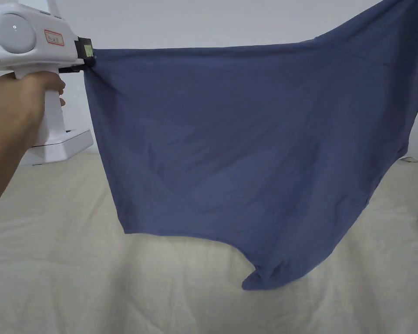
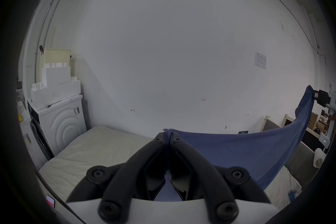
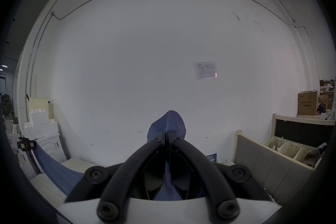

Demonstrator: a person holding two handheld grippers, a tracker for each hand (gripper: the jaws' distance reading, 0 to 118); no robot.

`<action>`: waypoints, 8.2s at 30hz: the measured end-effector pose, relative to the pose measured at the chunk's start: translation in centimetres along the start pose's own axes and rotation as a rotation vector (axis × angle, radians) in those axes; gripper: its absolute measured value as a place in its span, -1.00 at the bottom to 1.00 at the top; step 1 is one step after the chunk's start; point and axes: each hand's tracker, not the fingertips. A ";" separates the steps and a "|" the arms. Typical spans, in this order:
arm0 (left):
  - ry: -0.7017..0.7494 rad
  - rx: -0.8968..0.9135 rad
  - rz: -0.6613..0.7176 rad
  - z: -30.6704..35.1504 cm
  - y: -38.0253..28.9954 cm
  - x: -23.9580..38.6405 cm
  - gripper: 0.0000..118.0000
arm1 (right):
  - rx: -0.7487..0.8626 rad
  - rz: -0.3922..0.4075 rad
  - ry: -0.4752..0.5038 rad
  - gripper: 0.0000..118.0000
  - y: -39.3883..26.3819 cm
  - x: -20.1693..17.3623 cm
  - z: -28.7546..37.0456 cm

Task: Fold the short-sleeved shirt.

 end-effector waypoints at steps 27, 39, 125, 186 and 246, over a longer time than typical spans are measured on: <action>0.061 -0.416 0.010 -2.7 -26.1 -4.8 -1.00 | -0.441 -0.033 0.023 -1.00 -27.4 -0.1 4.5; 0.044 -0.543 0.030 6.1 -35.3 -6.6 -1.00 | -0.553 -0.063 0.046 -1.00 -34.7 1.7 17.2; 0.053 -0.042 -0.080 21.7 -33.5 0.6 0.07 | -0.242 0.109 -0.068 -0.05 -30.4 -5.4 33.7; 0.130 -0.964 0.081 21.8 -50.3 -6.6 -0.69 | -0.342 0.121 -0.031 -0.99 -35.6 -5.3 34.3; 0.051 -0.666 0.105 19.6 -41.4 -5.9 -0.94 | -0.739 0.011 0.016 -0.96 -40.0 -0.3 32.6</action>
